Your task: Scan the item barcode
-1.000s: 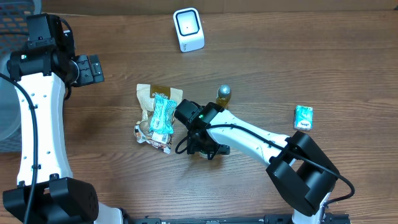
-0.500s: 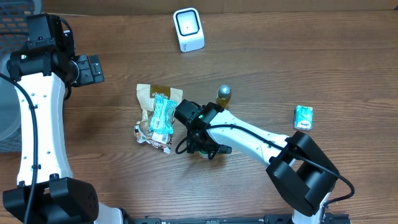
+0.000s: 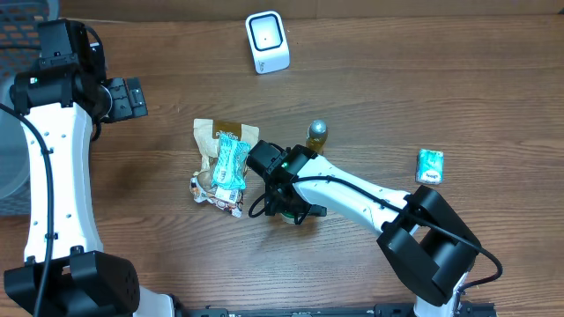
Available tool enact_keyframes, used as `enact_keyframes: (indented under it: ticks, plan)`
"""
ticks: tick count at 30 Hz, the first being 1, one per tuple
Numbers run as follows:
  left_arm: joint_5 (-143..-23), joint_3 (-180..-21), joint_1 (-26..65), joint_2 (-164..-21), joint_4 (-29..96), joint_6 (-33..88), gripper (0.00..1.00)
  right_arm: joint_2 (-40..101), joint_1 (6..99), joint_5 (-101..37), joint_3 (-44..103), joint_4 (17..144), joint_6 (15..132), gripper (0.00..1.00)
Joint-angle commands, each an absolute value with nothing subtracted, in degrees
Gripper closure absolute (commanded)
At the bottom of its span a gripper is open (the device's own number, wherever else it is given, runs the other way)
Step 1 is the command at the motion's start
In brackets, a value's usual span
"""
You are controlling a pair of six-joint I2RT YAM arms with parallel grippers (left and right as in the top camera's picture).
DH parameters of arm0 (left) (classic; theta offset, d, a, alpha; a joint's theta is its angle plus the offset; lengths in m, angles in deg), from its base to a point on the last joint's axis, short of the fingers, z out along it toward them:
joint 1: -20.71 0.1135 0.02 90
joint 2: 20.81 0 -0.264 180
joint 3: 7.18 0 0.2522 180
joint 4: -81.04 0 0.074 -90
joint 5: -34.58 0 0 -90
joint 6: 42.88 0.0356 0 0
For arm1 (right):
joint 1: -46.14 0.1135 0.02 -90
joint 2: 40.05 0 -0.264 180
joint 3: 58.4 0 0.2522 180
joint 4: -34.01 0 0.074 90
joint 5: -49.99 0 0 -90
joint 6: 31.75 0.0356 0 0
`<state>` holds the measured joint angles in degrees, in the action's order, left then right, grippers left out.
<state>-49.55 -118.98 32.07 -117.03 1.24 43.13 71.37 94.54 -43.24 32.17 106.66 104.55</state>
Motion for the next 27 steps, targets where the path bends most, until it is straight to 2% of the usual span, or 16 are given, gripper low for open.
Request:
enact_keyframes:
  ticks: [1,22,27]
  plan:
    - [-49.25,-120.05,31.94,-116.31,1.28,44.36,0.00,71.19,94.41,-43.98,32.46,106.40,104.53,0.16]
    - [-49.27,-120.05,31.94,-116.31,1.28,44.36,0.00,71.19,94.45,-43.98,30.23,103.95,104.51,0.16]
    - [-49.25,-120.05,31.94,-116.31,1.28,44.36,0.01,71.19,94.45,-43.94,30.25,103.87,104.53,0.24]
